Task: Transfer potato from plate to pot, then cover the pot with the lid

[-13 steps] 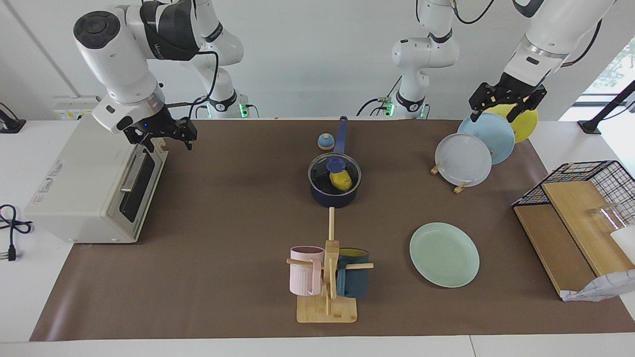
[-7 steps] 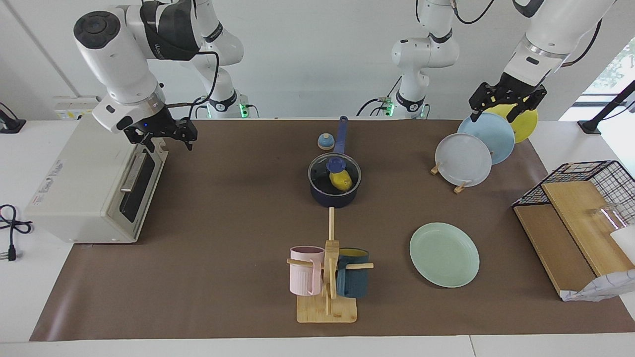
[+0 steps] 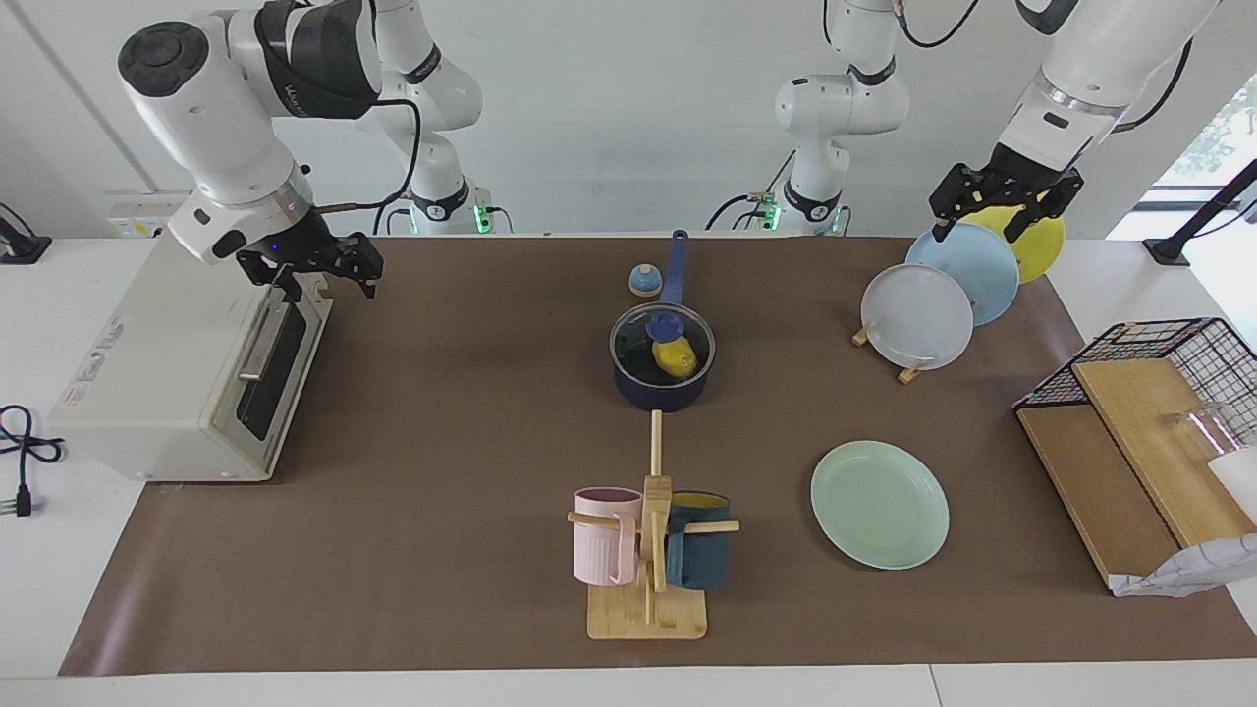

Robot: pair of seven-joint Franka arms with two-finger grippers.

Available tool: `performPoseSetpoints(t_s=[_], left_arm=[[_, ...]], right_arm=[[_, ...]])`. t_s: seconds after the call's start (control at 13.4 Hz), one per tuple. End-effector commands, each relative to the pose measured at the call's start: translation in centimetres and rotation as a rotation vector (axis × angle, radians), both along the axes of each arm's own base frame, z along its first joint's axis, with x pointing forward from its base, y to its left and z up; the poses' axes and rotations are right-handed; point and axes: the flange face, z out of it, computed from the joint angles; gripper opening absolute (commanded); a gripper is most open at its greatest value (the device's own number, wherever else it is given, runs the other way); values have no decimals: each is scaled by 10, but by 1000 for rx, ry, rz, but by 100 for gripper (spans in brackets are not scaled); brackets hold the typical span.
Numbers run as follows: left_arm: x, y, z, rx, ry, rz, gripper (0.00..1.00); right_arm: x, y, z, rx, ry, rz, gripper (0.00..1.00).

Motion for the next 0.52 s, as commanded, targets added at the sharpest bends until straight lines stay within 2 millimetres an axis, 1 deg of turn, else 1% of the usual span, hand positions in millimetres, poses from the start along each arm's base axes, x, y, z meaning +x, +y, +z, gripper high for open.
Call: performPoseSetpoints(t_s=[0.0, 0.15, 0.45], left_arm=[[-6, 1, 0, -5, -15, 5, 100], [-6, 1, 1, -5, -17, 5, 100], [-3, 1, 3, -7, -41, 7, 100]], right_arm=[[0, -4, 4, 12, -34, -15, 100], [0, -3, 4, -1, -35, -10, 100], [1, -7, 6, -6, -39, -12, 100]])
